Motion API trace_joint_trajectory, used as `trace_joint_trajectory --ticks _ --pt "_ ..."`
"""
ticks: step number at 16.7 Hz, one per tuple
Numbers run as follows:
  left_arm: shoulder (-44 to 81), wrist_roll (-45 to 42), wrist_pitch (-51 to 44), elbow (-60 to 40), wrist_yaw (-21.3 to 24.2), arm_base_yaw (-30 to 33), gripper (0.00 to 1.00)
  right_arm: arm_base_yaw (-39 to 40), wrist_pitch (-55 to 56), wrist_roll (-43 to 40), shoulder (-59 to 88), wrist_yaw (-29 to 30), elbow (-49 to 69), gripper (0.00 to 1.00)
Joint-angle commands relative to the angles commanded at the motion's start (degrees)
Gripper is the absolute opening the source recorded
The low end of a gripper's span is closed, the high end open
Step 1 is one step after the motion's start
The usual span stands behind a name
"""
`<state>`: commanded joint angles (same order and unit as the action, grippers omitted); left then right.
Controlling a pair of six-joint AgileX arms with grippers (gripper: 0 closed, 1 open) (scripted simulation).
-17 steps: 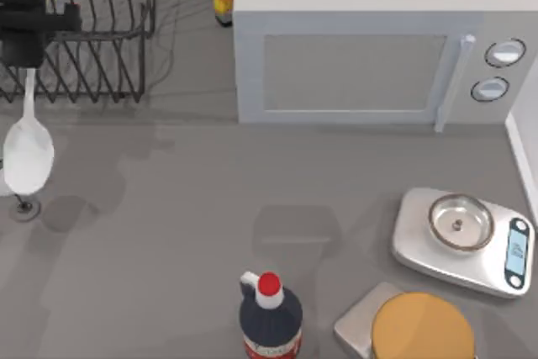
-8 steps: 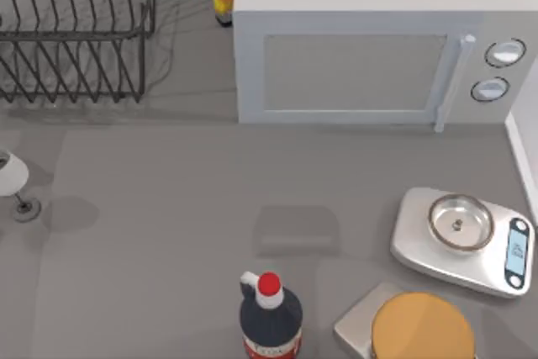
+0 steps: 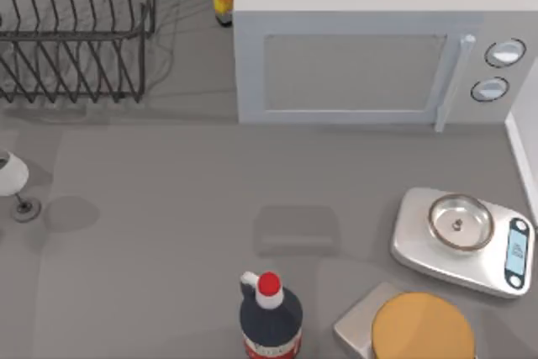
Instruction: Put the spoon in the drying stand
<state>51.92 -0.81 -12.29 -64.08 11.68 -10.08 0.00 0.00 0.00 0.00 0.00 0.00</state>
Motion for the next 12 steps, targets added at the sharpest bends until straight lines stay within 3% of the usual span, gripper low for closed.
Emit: trace_joint_trajectory --ticks 5,12 --pt "11.6 0.0 12.2 0.8 -1.0 1.1 0.0 0.0 0.0 0.0 0.0 0.0 0.0 1.0" --pt "36.7 -0.3 44.2 6.6 -3.7 4.2 0.0 0.0 0.0 0.0 0.0 0.0 0.0 1.0"
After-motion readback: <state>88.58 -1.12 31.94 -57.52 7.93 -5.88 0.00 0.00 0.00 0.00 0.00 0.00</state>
